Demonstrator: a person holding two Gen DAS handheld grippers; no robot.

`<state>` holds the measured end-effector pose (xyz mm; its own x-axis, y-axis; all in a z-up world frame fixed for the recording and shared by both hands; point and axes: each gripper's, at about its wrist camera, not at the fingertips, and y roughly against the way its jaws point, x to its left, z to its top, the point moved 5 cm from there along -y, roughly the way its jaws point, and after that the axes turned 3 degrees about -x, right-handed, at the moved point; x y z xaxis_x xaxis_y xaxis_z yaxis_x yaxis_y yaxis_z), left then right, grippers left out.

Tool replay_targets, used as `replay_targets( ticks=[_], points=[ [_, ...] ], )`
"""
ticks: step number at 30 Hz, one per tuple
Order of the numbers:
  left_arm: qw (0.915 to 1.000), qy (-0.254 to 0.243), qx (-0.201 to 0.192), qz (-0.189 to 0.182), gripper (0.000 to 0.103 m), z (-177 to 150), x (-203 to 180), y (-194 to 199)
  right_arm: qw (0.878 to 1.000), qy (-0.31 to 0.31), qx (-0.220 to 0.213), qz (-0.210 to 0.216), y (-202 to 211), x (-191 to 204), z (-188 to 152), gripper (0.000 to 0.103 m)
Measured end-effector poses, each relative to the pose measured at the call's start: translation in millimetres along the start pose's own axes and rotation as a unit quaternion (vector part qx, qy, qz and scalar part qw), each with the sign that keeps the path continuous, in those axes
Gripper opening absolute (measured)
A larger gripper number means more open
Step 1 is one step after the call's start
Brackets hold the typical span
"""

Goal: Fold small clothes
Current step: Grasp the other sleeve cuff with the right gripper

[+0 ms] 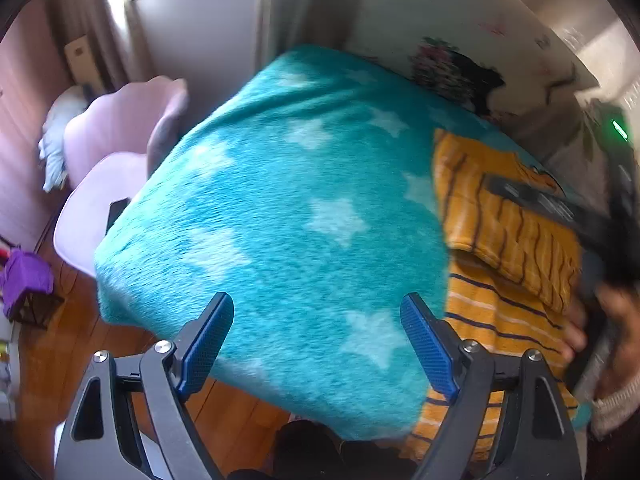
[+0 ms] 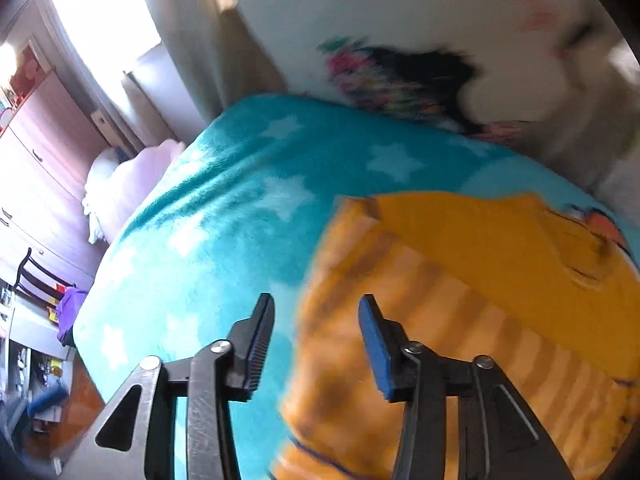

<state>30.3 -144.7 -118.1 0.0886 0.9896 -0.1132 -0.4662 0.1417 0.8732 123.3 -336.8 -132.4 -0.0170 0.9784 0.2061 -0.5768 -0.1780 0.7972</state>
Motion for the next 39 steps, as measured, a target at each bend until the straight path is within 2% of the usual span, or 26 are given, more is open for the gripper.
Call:
replay_targets(
  ticks=[4,7,9,11,15,16,17,18,19,20,24,27,28,31,33,35,37,39],
  points=[
    [0.9997,-0.020,-0.006,-0.012,0.085,-4,-34,4,0.997,-0.030,-0.013,-0.077,52,-83,-41,0.055],
    [0.9992,-0.036,-0.007,-0.018,0.085,-14,-64,6,0.985,-0.104,-0.007,-0.140,85,-169,-80,0.060],
    [0.9988,-0.044,-0.001,-0.021,0.085,-22,-84,6,0.972,-0.153,0.007,-0.176,99,-217,-109,0.060],
    [0.9983,-0.055,0.004,-0.022,0.085,-31,-106,6,0.966,-0.196,0.010,-0.166,107,-248,-131,0.060],
    [0.9970,-0.073,0.001,-0.025,0.085,-46,-142,14,0.972,-0.216,0.013,-0.096,88,-261,-147,0.058],
    [0.9967,-0.078,-0.001,-0.024,0.085,-50,-150,17,0.973,-0.215,0.015,-0.082,82,-260,-148,0.047],
    [0.9963,-0.083,-0.004,-0.020,0.085,-53,-157,20,0.975,-0.208,0.007,-0.070,78,-257,-145,0.026],
    [0.9960,-0.088,-0.008,-0.016,0.085,-55,-163,23,0.978,-0.202,0.003,-0.058,78,-254,-141,0.016],
    [0.9956,-0.092,-0.014,-0.011,0.085,-56,-168,25,0.979,-0.200,-0.002,-0.033,79,-252,-136,0.012],
    [0.9953,-0.095,-0.018,-0.006,0.085,-58,-174,27,0.980,-0.199,-0.009,-0.025,81,-254,-137,0.012],
    [0.9952,-0.094,-0.029,0.006,0.085,-58,-185,34,0.982,-0.179,-0.021,-0.059,87,-273,-121,0.011],
    [0.9956,-0.088,-0.030,0.006,0.085,-60,-193,37,0.980,-0.168,-0.003,-0.107,84,-295,-124,0.024],
    [0.9955,-0.090,-0.030,0.005,0.085,-60,-197,37,0.977,-0.180,-0.004,-0.111,87,-302,-128,0.024],
    [0.9945,-0.101,-0.028,0.000,0.085,-62,-212,37,0.972,-0.220,-0.037,-0.070,117,-315,-143,0.030],
    [0.9937,-0.108,-0.025,-0.011,0.085,-63,-224,35,0.963,-0.258,-0.061,-0.047,149,-331,-168,0.042],
    [0.9923,-0.120,-0.022,-0.020,0.085,-64,-238,32,0.943,-0.318,-0.087,-0.033,192,-363,-204,0.056],
    [0.9899,-0.137,-0.020,-0.031,0.085,-66,-255,30,0.914,-0.389,-0.112,-0.027,225,-390,-243,0.060],
    [0.9875,-0.152,-0.016,-0.039,0.085,-70,-270,27,0.876,-0.463,-0.135,-0.017,253,-414,-283,0.066]
  ],
)
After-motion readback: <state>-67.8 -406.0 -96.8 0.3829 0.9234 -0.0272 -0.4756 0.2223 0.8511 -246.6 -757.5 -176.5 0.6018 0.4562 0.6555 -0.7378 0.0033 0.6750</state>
